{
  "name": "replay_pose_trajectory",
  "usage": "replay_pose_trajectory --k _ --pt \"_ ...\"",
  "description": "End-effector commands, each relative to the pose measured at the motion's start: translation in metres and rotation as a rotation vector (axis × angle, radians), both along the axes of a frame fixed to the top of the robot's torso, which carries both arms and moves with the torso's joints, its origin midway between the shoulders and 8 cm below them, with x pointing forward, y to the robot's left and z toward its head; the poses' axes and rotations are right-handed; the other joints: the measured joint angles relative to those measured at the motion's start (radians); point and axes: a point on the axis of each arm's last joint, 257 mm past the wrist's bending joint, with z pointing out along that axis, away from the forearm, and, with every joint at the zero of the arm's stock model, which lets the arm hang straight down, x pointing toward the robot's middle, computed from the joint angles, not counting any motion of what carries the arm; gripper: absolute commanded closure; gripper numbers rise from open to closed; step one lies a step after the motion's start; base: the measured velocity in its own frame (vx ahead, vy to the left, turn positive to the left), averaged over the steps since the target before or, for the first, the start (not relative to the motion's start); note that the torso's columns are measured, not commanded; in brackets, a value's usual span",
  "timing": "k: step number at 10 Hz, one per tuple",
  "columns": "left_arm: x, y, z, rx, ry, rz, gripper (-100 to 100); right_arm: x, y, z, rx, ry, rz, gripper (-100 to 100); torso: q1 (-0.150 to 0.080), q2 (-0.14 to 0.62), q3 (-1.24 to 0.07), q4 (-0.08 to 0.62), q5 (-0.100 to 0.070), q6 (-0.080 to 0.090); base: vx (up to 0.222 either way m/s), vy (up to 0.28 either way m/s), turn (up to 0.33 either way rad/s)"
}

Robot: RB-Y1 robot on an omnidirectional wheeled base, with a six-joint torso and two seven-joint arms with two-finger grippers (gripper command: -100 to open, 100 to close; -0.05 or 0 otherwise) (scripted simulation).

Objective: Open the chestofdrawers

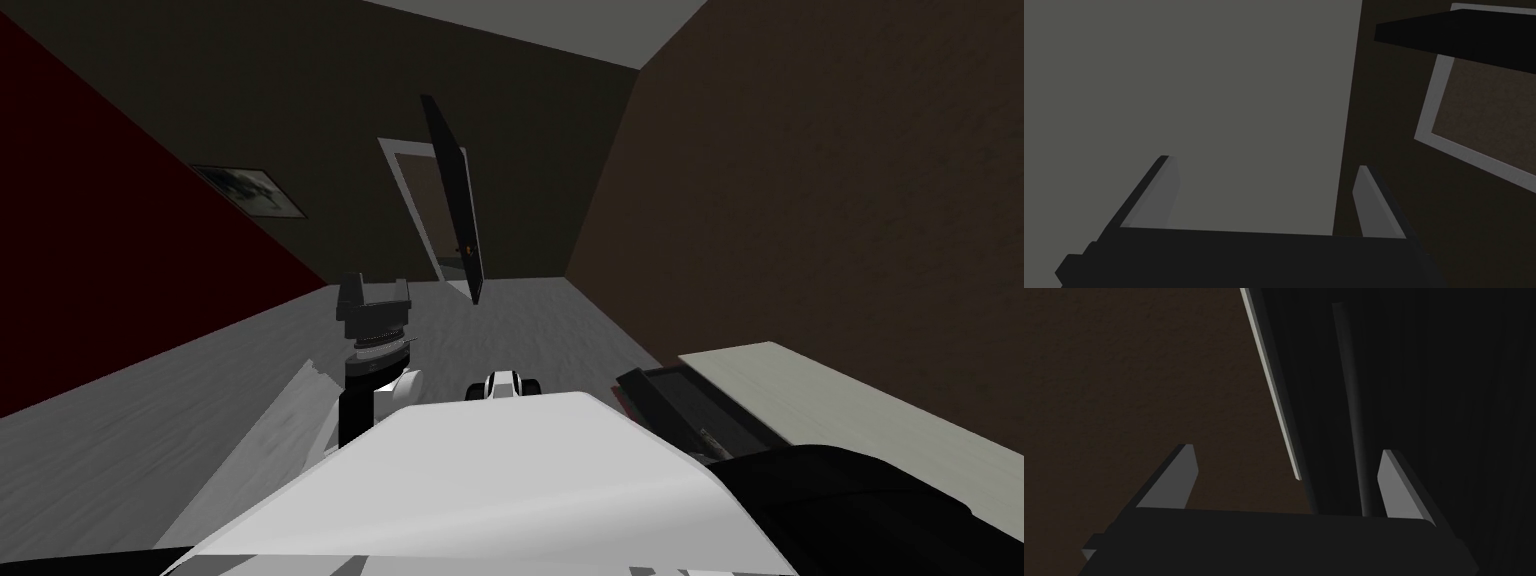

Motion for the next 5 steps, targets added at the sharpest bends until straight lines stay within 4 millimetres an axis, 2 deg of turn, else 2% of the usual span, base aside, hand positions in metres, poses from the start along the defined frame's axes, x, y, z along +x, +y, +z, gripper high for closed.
replay_pose_trajectory --k 1,5 --pt "0.0000 0.0000 0.0000 0.000 0.000 0.000 0 0.0000 0.0016 -0.0020 0.005 0.000 0.000 0 -0.001 0.000 0.000 0.000 -0.001 0.000 0.000 0.000 0.000" --pt "0.0000 0.0000 0.0000 0.000 0.000 0.000 0 -0.0001 0.0053 -0.0069 0.018 0.001 0.001 0 -0.004 0.000 0.002 0.000 -0.004 0.000 0.000 0.000 0.000"
